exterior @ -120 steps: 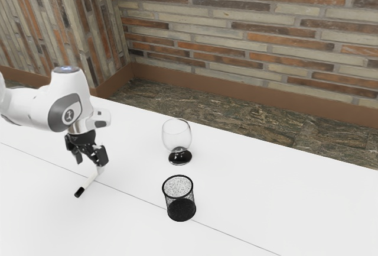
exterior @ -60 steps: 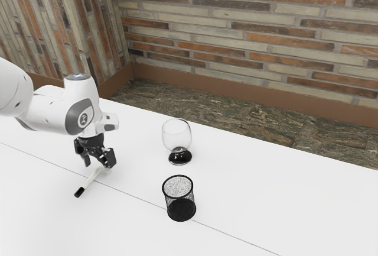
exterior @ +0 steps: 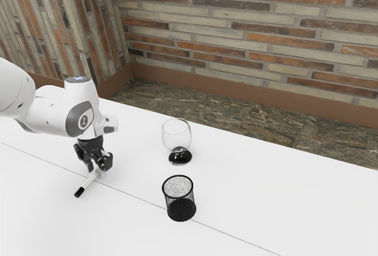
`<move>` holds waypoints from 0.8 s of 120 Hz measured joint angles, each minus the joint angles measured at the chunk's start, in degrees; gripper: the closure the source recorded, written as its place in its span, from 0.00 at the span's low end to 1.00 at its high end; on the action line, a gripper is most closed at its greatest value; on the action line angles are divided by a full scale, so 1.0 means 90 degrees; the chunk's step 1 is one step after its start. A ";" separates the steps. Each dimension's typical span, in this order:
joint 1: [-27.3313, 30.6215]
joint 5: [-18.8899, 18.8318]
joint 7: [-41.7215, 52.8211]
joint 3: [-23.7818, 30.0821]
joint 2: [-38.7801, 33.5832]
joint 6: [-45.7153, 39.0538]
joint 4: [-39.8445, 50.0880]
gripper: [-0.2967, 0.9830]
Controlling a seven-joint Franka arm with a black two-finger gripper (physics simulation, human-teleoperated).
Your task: Put the marker into the pen holder.
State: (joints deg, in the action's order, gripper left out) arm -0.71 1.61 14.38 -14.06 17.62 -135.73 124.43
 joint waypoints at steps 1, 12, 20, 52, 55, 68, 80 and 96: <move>0.0000 0.0000 0.0000 0.0000 0.0000 0.0000 -0.0004 0.50; 0.0000 0.0003 0.0003 0.0000 0.0001 0.0000 -0.0026 0.60; 0.0000 0.0006 0.0004 0.0000 0.0001 0.0000 -0.0046 0.66; -0.0001 0.0005 -0.0014 -0.0001 0.0063 -0.0039 -0.0048 0.75; -0.0001 0.0006 -0.0018 -0.0001 0.0069 -0.0043 -0.0047 0.75; -0.0001 0.0010 -0.0030 -0.0001 0.0084 -0.0058 -0.0052 0.75; -0.0013 0.0010 -0.0039 0.0006 0.0038 -0.0083 -0.0054 0.76; -0.0032 -0.0012 -0.0056 0.0102 -0.0577 -0.0360 0.0073 0.76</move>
State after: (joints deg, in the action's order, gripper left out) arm -1.00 1.50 13.88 -13.15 12.42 -138.97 125.09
